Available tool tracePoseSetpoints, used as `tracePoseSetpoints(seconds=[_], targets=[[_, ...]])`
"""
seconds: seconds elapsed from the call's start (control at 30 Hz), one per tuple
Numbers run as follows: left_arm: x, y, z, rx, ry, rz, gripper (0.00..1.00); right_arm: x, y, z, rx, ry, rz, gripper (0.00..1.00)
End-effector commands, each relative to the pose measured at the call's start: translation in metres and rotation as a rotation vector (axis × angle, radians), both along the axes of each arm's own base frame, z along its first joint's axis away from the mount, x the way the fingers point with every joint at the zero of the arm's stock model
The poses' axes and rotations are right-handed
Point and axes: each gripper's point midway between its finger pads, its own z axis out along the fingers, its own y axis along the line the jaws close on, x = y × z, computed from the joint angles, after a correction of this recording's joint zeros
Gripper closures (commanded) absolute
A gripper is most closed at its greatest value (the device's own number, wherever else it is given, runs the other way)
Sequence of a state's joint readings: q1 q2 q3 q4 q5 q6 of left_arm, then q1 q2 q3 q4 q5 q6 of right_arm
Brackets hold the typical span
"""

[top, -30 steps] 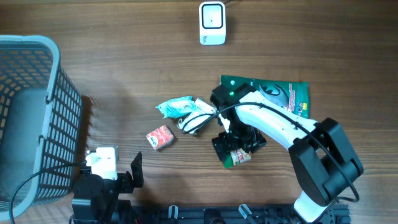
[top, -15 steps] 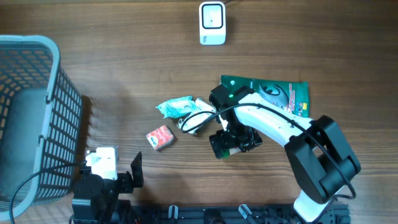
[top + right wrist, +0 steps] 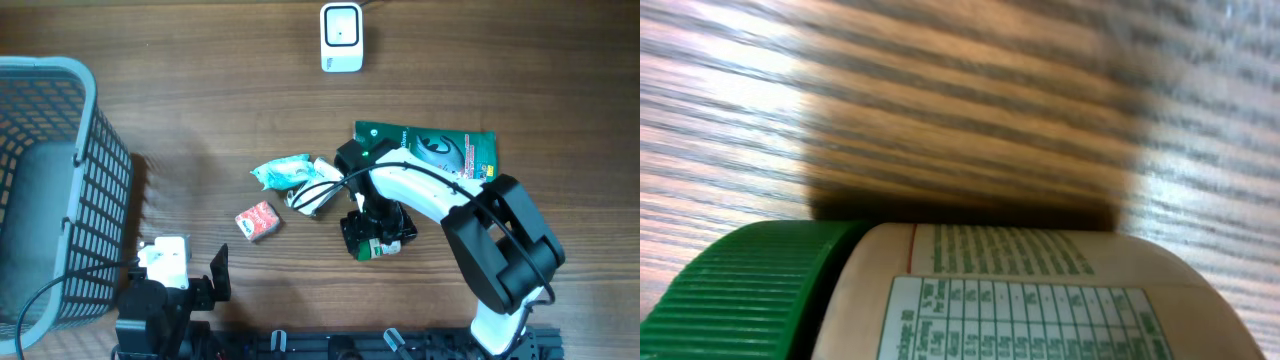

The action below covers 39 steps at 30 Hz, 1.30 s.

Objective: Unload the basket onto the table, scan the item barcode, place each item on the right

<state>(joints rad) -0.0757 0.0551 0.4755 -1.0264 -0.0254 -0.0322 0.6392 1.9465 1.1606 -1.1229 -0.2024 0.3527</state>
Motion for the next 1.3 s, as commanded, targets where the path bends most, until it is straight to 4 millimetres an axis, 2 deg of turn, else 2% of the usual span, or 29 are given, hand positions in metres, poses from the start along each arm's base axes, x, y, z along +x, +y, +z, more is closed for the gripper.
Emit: tracePoseSetpoints(seconds=[0.0, 0.13, 0.2, 0.3, 0.37, 0.43, 0.47, 0.7, 0.73, 0.77, 0.87, 0.97, 1.03, 1.1, 1.13, 1.2, 1.27], targets=[[0.000, 0.001, -0.001, -0.004, 0.001, 0.008, 0.00, 0.005, 0.019, 0.011, 0.026, 0.038, -0.075, 0.24], [0.000, 0.001, -0.001, -0.004, 0.001, 0.008, 0.00, 0.020, 0.029, 0.057, -0.028, 0.046, -0.214, 0.31], [0.000, 0.001, -0.001, -0.004, 0.001, 0.008, 0.00, 0.019, 0.048, 0.079, 0.049, 0.094, -0.244, 0.31], [0.000, 0.001, -0.001, -0.004, 0.001, 0.008, 0.00, 0.008, 0.074, 0.096, 0.181, 0.211, -0.300, 0.31], [0.000, 0.001, -0.001, -0.004, 0.001, 0.008, 0.00, -0.011, 0.084, 0.114, 0.249, 0.341, -0.323, 0.31], [0.000, 0.001, -0.001, -0.004, 0.001, 0.008, 0.00, -0.026, 0.075, 0.124, 0.230, 0.411, -0.296, 0.31], [0.000, 0.001, -0.001, -0.004, 0.001, 0.008, 0.00, -0.027, 0.079, 0.127, 0.275, 0.423, -0.276, 0.31], [0.000, 0.001, -0.001, -0.004, 0.001, 0.008, 0.00, -0.023, 0.076, 0.126, 0.285, 0.412, -0.268, 0.30], [0.000, 0.001, -0.001, -0.004, 0.001, 0.008, 0.00, -0.017, 0.069, 0.122, 0.261, 0.386, -0.265, 0.30], [0.000, 0.001, -0.001, -0.004, 0.001, 0.008, 0.00, -0.002, 0.057, 0.114, 0.241, 0.330, -0.273, 0.30], [0.000, 0.001, -0.001, -0.004, 0.001, 0.008, 0.00, 0.025, 0.047, 0.113, 0.301, 0.301, -0.365, 0.30], [0.000, 0.001, -0.001, -0.004, 0.001, 0.008, 0.00, 0.071, 0.041, 0.112, 0.452, 0.221, -0.485, 0.30], [0.000, 0.001, -0.001, -0.004, 0.001, 0.008, 0.00, 0.096, 0.030, 0.110, 0.486, 0.174, -0.567, 0.30], [0.000, 0.001, -0.001, -0.004, 0.000, 0.008, 0.00, 0.101, 0.026, 0.111, 0.498, 0.166, -0.587, 0.30], [0.000, 0.001, -0.001, -0.004, 0.001, 0.008, 0.00, 0.104, 0.026, 0.110, 0.507, 0.153, -0.583, 0.29], [0.000, 0.001, -0.001, -0.004, 0.001, 0.008, 0.00, 0.122, 0.033, 0.109, 0.593, 0.059, -0.506, 0.29], [0.000, 0.001, -0.001, -0.004, 0.001, 0.008, 0.00, 0.160, 0.044, 0.109, 0.696, -0.112, -0.442, 0.29]])
